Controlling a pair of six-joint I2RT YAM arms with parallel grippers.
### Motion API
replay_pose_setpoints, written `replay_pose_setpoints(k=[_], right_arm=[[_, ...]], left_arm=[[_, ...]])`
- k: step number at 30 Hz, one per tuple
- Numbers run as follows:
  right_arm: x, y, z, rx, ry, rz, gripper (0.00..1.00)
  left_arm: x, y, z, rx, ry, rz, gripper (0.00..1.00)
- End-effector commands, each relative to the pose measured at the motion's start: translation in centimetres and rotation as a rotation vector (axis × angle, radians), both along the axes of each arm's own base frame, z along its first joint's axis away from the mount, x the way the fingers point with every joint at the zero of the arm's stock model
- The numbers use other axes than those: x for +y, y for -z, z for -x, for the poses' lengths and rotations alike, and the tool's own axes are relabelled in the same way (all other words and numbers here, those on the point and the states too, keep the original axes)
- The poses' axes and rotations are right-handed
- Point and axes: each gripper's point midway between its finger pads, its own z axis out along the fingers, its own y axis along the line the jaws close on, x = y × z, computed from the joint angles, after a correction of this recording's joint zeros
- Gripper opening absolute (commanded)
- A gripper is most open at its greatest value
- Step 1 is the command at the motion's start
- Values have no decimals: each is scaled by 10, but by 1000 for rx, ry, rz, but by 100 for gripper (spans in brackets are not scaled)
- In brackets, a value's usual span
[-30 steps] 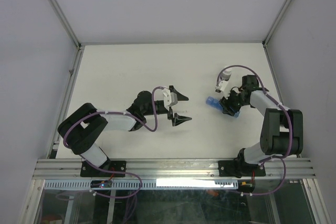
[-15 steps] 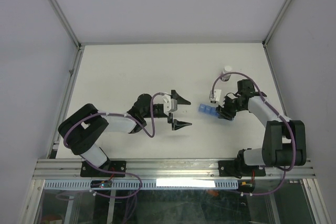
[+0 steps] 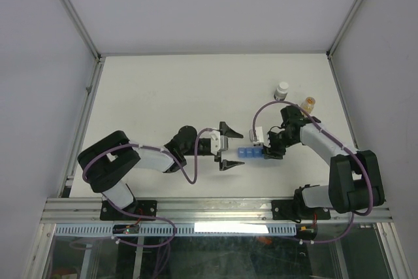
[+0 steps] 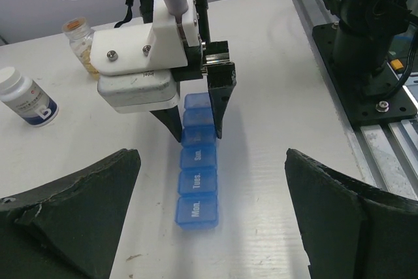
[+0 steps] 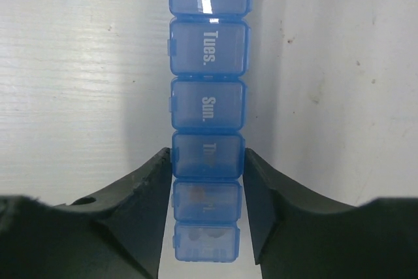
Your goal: Sort the pills into containers
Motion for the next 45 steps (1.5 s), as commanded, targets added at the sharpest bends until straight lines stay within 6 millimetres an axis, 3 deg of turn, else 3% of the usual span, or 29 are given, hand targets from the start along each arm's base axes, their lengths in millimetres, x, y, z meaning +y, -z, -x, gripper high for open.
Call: replay_pose_setpoints(k=[1,5,12,22,28,36,40,45], right_arm=[[8,-7,5,-15,-57,-30,56],[14,-23,5,-44,-45,-83,67],[20,-41,5,-59,-33,-178,70],[16,-36,5,-26,-20,-179,70],[12,-36,3,-25,0,-177,70],[9,-39,0,-30,23,-184,70],[9,-39,-1,-26,29,-186,70],[8,-39,-2,-22,36,-183,70]], left_arm=[[-2,-10,-1,-30,-73,72,99],[-4,-1,0,15,-112,71,97],[-22,26,-14,27,-150,-14,93],[-40,67,-30,31,-153,-146,89],[-47,82,-29,43,-114,-206,81],[-55,97,-29,59,-81,-267,72],[-58,104,-28,67,-62,-295,62],[-59,108,-24,59,-45,-312,61]])
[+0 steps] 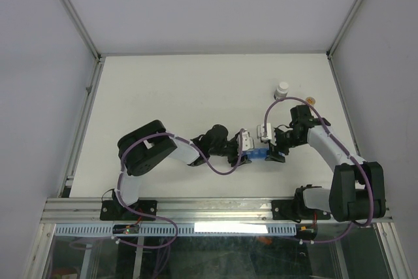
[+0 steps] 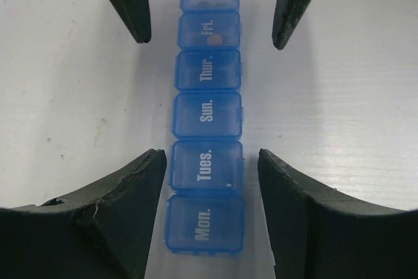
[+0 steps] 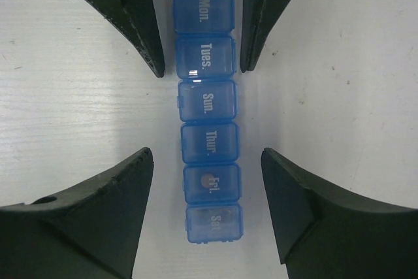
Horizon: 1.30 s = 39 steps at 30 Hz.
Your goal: Sort the pills into containers
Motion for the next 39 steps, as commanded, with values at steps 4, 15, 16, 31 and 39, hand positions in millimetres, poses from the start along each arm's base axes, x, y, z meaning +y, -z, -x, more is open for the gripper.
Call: replay_pose_setpoints(k=[4,15,16,31,39], right_arm=[[5,-12,-11,-18,9,-39,70],[4,-6,-10,-10,11,-35,69],[4,-4,-9,-10,5,-34,70],[4,11,-7,-7,-2,-31,72],[7,18,-7,-7,-7,-18,67]], left_arm=[[-14,-10,10,-43,78,16,57],[-16,-11,10,-42,80,21,36],[-16,-11,11,-41,83,21,34],[-15,-18,15,-35,86,58,11],[-15,-23,16,-30,80,80,9]])
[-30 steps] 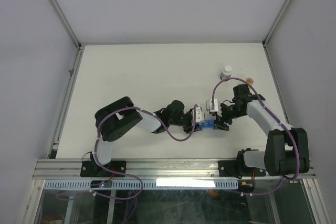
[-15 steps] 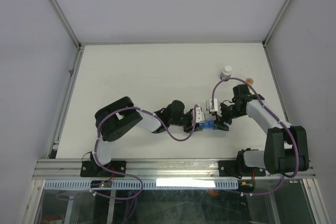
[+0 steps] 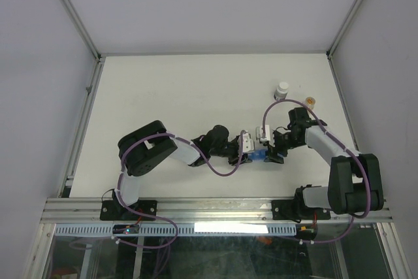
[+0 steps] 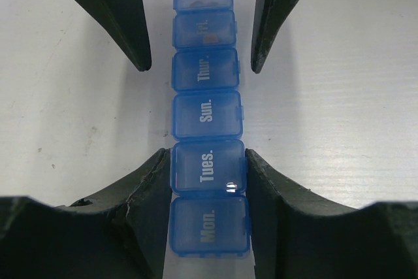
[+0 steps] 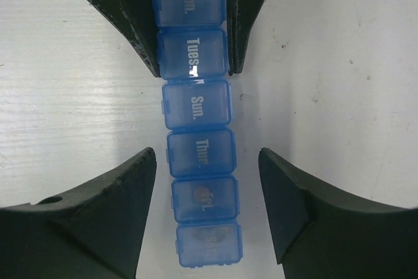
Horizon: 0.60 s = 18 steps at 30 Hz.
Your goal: Sort the pills into containers
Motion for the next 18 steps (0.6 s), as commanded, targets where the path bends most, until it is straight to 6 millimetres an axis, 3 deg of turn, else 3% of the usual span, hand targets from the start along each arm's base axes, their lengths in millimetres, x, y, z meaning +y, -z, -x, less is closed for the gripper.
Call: replay_pose_setpoints(k=[1,11,18], right_arm=[[7,-1,-6,-37,-14,-19,66],[11,1,-4,-35,-34,-11,56],[9,2,-2,-34,-43,0,57]], left_arm=[[-11,-25,8,-31,41,88,9],[-10,-29,8,-31,34,102,6],[-9,-30,8,-33,29,105,6]])
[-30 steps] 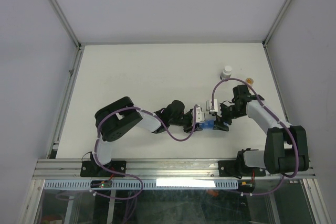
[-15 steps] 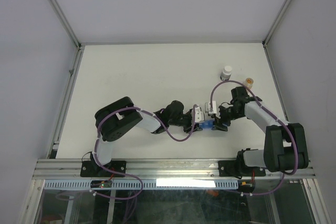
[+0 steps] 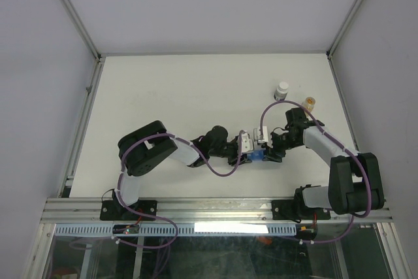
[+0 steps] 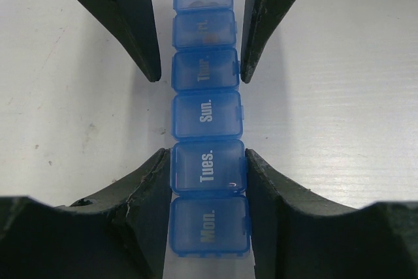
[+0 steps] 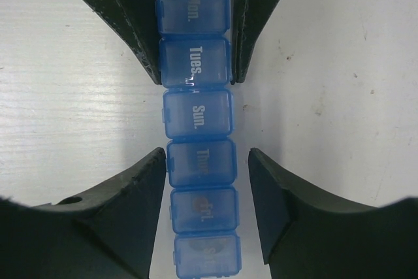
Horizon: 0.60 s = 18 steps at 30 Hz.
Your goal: Sort the pills into containers
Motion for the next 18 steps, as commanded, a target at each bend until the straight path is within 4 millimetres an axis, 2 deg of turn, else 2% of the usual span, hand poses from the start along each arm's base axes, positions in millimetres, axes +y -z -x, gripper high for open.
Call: replay_pose_setpoints(k=[1,18], right_arm=[[2,-2,-3,-21,-13,-5,57],[3,-1,1,-24,-36,-7,58]], left_arm=[[-10,-29,6,-43,35,92,6],[-8,-33,6,-47,28,103,6]])
